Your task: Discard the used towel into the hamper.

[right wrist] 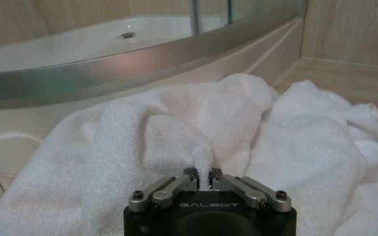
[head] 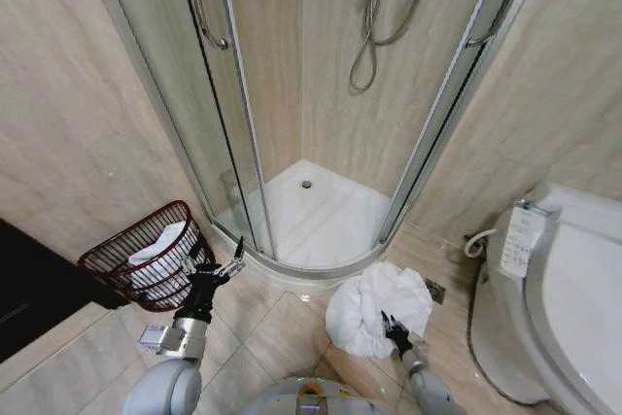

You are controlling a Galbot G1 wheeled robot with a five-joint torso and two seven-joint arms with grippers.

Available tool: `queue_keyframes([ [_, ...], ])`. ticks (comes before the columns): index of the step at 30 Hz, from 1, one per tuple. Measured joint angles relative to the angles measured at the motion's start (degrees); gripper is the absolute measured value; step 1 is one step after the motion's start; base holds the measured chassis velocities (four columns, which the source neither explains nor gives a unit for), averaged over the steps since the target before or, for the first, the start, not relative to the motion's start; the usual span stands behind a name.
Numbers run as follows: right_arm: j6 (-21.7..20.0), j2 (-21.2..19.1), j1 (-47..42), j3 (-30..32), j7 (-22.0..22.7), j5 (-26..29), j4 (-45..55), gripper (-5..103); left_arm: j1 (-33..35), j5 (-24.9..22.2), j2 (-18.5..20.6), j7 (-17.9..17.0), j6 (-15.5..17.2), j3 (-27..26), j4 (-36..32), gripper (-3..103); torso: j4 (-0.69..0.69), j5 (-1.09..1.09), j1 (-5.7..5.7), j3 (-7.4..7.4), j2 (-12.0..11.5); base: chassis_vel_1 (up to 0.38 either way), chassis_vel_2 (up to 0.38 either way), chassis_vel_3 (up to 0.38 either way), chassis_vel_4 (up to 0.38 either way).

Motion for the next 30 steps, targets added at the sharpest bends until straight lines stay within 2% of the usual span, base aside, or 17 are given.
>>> queue_keyframes([
  [14, -0.3, 0.0, -7.5, -0.5, 2.1, 5.4, 12.2, 5, 0.0, 0.0, 0.0, 0.0, 0.0, 0.0, 0.0, 100, 0.00, 0.00, 0.00, 0.00, 0.0, 0.000, 0.000, 0.000, 0.000],
  [18, -0.6, -0.4, -9.7, -0.7, 2.2, 7.2, 17.1, 5, 0.0, 0.0, 0.0, 0.0, 0.0, 0.0, 0.0, 100, 0.00, -0.01, 0.00, 0.00, 0.0, 0.000, 0.000, 0.000, 0.000],
  [21, -1.2, -0.9, -12.8, -0.8, 2.6, 9.1, 24.8, 5, 0.0, 0.0, 0.0, 0.0, 0.0, 0.0, 0.0, 100, -0.01, 0.00, 0.00, 0.00, 0.0, 0.000, 0.000, 0.000, 0.000],
  [30, -0.4, -0.9, -16.7, -0.6, 5.1, 9.4, 36.5, 5, 0.0, 0.0, 0.0, 0.0, 0.0, 0.0, 0.0, 100, -0.01, 0.00, 0.00, 0.00, 0.0, 0.000, 0.000, 0.000, 0.000],
])
